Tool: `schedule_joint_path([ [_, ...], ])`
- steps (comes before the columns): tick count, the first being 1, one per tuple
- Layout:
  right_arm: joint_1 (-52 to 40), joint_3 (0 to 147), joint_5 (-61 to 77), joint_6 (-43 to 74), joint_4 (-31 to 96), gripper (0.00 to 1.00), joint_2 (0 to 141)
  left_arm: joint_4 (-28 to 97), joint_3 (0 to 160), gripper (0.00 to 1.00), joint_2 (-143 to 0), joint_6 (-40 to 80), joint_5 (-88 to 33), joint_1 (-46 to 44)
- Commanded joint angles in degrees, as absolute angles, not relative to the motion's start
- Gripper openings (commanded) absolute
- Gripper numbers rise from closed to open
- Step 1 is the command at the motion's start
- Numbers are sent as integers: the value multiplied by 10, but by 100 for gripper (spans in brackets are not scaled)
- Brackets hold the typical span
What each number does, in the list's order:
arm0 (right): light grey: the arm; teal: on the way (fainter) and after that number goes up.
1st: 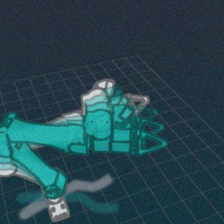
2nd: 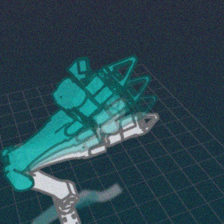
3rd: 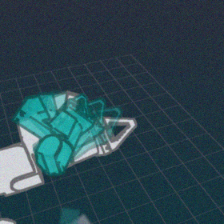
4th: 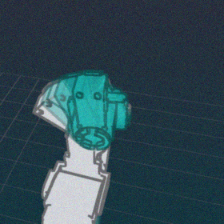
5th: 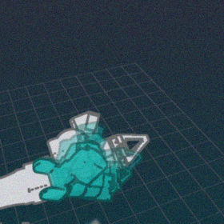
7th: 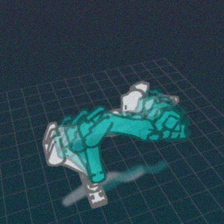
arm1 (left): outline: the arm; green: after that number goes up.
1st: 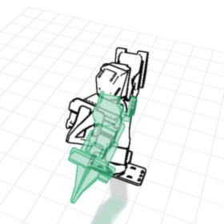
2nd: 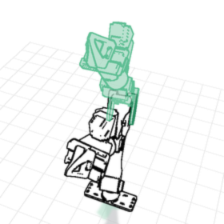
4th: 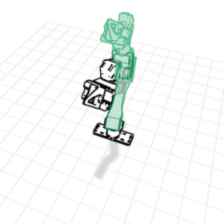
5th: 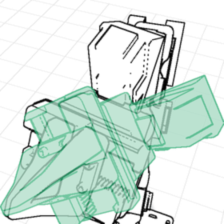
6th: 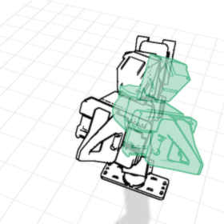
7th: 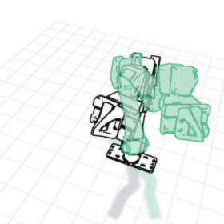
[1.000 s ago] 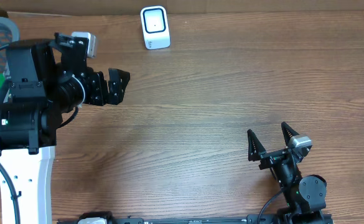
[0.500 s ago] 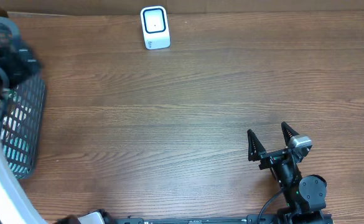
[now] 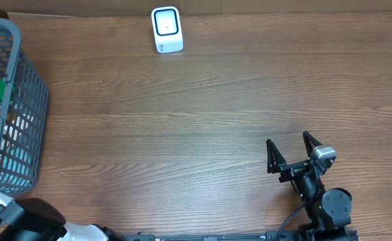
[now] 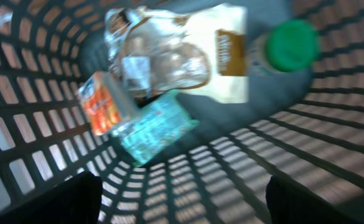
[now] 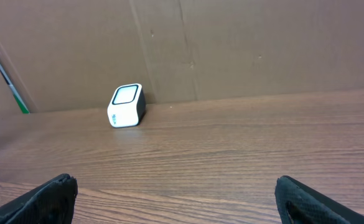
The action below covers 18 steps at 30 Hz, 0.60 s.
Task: Scan the item barcode
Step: 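Reach the left gripper into the basket and grasp the orange tissue pack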
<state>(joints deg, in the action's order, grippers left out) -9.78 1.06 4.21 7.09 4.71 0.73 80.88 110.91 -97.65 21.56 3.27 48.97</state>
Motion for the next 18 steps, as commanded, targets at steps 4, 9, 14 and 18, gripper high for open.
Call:
schedule_joint_path([
  [4, -97, 4, 41, 73, 45, 100, 2, 765, 1015, 84, -996, 227, 93, 522],
  [9, -97, 4, 41, 73, 45, 100, 2, 737, 981, 83, -1013, 227, 96, 529],
  [14, -97, 4, 41, 73, 45, 100, 2, 738, 980, 79, -1050, 219, 117, 529],
  [18, -97, 4, 41, 73, 45, 100, 2, 744, 980, 59, -1083, 219, 126, 529],
])
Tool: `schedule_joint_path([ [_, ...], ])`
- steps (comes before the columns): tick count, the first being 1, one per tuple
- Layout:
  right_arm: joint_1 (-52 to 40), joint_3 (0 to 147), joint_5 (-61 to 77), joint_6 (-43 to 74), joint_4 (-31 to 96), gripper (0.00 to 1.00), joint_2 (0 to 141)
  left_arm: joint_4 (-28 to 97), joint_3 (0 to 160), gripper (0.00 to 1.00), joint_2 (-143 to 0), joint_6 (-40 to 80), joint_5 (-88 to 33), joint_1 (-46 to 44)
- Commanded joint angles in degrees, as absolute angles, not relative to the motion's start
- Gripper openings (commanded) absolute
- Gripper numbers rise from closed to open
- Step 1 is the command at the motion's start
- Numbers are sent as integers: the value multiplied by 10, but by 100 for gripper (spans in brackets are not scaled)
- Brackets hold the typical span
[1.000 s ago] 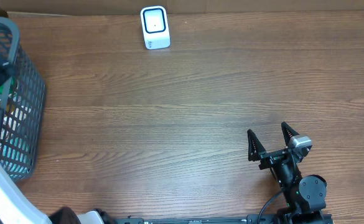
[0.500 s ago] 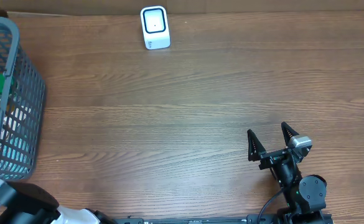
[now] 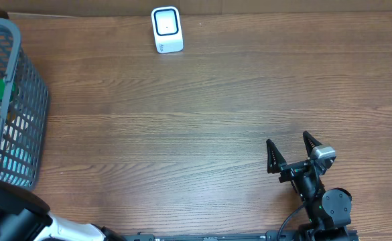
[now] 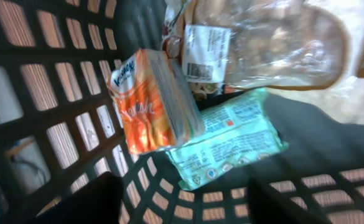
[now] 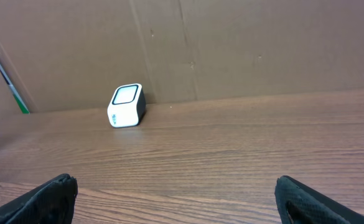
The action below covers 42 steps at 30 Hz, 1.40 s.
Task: Scan the item barcode
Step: 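Reach the left gripper into the basket and grasp the orange tissue pack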
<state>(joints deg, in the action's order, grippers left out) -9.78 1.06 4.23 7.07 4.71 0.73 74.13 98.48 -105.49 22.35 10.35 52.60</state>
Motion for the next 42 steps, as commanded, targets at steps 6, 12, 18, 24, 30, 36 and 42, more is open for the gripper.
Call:
schedule_joint_path([
  [6, -97, 4, 41, 73, 45, 100, 2, 745, 980, 56, -1104, 239, 161, 529],
  [12, -97, 4, 41, 73, 45, 100, 2, 734, 979, 59, -1123, 239, 169, 529],
  [18, -97, 4, 41, 73, 45, 100, 2, 718, 978, 51, -1158, 245, 167, 529],
  [24, -97, 4, 41, 73, 45, 100, 2, 704, 978, 39, -1178, 245, 166, 529],
  [30, -97, 4, 41, 73, 45, 100, 2, 705, 980, 4, -1177, 245, 166, 529],
  [36, -97, 4, 41, 73, 45, 100, 2, 733, 1019, 4, -1161, 245, 144, 524],
  [42, -97, 4, 41, 73, 45, 100, 2, 770, 1110, 4, -1101, 245, 113, 503],
])
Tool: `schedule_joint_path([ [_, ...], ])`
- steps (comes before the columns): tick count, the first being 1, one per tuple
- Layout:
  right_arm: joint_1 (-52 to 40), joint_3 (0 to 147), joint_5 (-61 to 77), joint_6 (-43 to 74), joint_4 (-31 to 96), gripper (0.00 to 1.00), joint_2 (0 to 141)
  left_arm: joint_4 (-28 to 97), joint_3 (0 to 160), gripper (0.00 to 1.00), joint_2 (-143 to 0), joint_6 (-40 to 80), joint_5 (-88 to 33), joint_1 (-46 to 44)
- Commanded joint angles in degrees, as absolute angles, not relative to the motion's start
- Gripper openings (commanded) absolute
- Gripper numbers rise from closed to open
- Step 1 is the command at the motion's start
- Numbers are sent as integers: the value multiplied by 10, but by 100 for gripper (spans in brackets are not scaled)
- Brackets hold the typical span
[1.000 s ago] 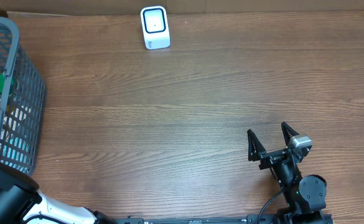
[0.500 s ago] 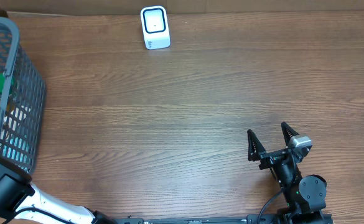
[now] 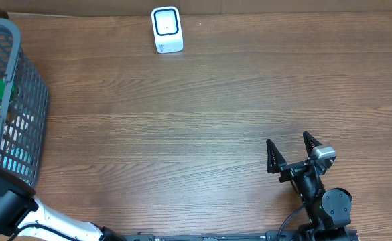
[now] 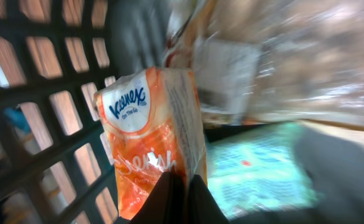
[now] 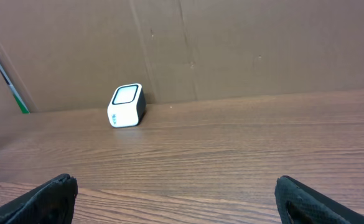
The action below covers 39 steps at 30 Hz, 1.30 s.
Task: Scan the item barcode
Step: 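Reach the left gripper into the basket and grasp the orange tissue pack, then carry the orange tissue pack forward and set it on the table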
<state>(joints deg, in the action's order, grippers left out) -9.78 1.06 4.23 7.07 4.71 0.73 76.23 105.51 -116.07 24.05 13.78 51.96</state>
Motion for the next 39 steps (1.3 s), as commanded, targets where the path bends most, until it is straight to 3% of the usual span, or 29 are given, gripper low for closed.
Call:
schedule_joint_path([
  [1, -97, 4, 41, 73, 45, 100, 2, 773, 1125, 4, -1086, 245, 104, 497],
  [11, -97, 4, 41, 73, 45, 100, 2, 762, 1192, 4, -933, 249, 61, 373],
  [18, -97, 4, 41, 73, 45, 100, 2, 802, 1192, 4, -864, 233, 63, 181],
  [26, -97, 4, 41, 73, 45, 100, 2, 843, 1117, 4, -881, 250, 95, -67],
  [32, -97, 4, 41, 73, 45, 100, 2, 752, 962, 4, -913, 294, 95, -202],
  [39, -97, 4, 41, 73, 45, 100, 2, 611, 875, 4, -1010, 339, 61, -290],
])
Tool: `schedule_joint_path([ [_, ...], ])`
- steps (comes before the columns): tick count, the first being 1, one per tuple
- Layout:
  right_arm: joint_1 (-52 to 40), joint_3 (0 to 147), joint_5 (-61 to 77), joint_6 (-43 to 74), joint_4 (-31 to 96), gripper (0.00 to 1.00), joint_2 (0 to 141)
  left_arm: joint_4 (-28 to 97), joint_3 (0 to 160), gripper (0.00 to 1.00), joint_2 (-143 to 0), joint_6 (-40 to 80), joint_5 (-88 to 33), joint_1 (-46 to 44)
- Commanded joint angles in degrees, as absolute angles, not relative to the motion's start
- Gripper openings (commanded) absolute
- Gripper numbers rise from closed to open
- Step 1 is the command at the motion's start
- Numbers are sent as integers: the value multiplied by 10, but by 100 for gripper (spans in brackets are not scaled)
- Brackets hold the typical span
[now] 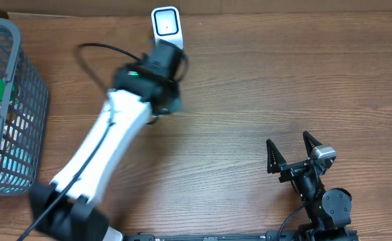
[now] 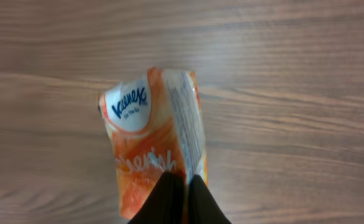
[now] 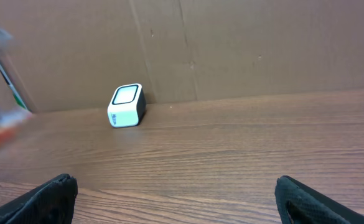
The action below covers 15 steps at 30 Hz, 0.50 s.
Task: Scan the item barcode
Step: 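Carry the orange tissue pack forward and set it on the table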
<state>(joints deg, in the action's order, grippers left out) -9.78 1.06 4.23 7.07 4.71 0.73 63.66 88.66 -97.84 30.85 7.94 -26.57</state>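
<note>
An orange Kleenex tissue pack (image 2: 152,134) hangs above the wooden table, and my left gripper (image 2: 183,180) is shut on its lower edge. The overhead view has the left arm (image 1: 125,117) reaching across the table, its wrist just in front of the white barcode scanner (image 1: 167,28); the pack is hidden under the wrist there. The scanner (image 3: 126,106) stands at the back edge against the cardboard wall. My right gripper (image 1: 288,143) rests open and empty at the front right.
A grey wire basket (image 1: 23,100) stands at the far left, holding a green-capped bottle (image 1: 0,88), a teal packet and a bag. A cardboard wall (image 3: 231,43) closes off the back of the table.
My left gripper held the tissue pack inside the basket; now it holds it over the table in front of the scanner. The right arm has not moved.
My left gripper hovered open over the basket's contents, then came closer to the orange tissue pack, then was shut on it inside the basket. Now the pack is out of the basket and near the scanner. The right gripper stayed open at rest.
</note>
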Motion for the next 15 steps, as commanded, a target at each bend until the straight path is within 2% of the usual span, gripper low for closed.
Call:
schedule_joint_path([
  [1, -97, 4, 41, 73, 45, 100, 2, 595, 875, 4, -1027, 339, 59, -301],
  [9, -97, 4, 41, 73, 45, 100, 2, 479, 875, 4, -1135, 339, 61, -378],
  [15, -97, 4, 41, 73, 45, 100, 2, 455, 885, 4, -1146, 339, 63, -385],
])
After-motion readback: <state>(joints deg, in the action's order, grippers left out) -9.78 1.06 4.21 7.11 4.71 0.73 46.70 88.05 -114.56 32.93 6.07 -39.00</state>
